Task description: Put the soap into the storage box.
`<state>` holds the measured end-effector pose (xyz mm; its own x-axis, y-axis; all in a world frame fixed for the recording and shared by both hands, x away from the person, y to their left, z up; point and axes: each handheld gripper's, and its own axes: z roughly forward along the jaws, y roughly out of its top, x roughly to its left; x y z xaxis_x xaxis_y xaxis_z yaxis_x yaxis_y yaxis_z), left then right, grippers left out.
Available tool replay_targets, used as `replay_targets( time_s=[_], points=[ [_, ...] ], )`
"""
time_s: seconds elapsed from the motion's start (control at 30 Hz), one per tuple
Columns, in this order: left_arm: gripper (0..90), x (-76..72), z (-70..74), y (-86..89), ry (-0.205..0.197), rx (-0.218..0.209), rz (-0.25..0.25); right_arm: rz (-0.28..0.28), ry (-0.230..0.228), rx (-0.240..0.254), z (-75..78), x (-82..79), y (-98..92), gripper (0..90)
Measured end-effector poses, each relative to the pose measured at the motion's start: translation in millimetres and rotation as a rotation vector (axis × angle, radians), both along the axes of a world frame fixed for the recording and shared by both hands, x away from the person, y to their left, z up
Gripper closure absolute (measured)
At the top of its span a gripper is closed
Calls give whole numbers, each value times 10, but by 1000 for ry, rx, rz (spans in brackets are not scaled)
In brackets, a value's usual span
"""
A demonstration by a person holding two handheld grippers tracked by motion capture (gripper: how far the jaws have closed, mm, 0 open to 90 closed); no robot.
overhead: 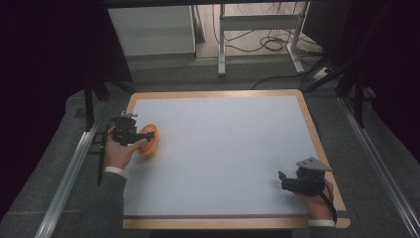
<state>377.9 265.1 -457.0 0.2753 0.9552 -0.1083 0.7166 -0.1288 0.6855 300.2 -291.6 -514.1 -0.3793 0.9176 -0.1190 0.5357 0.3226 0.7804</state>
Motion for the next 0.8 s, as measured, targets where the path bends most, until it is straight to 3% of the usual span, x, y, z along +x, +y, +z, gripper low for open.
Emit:
replay_targets(
  time_s=[0.23,0.3,0.4,0.6,0.63,0.8],
  points=[
    [231,-256,109,-103,-57,-60,-95,-3,-16,-1,21,-7,5,53],
    [240,-355,40,-180,-50,-55,-135,-6,-29,-1,35,-15,13,53],
    [242,-417,-15,-222,-55,-61,-151,-7,-40,5,49,-20,12,53],
    [242,-619,-129,-361,-78,-112,-224,-15,-42,14,65,-26,-19,54],
    [244,-689,-169,-423,-85,-122,-255,-15,-40,15,64,-25,-23,54],
    [244,-819,-278,-519,-88,-113,-293,-20,-55,16,82,-35,-23,55]
  ],
)
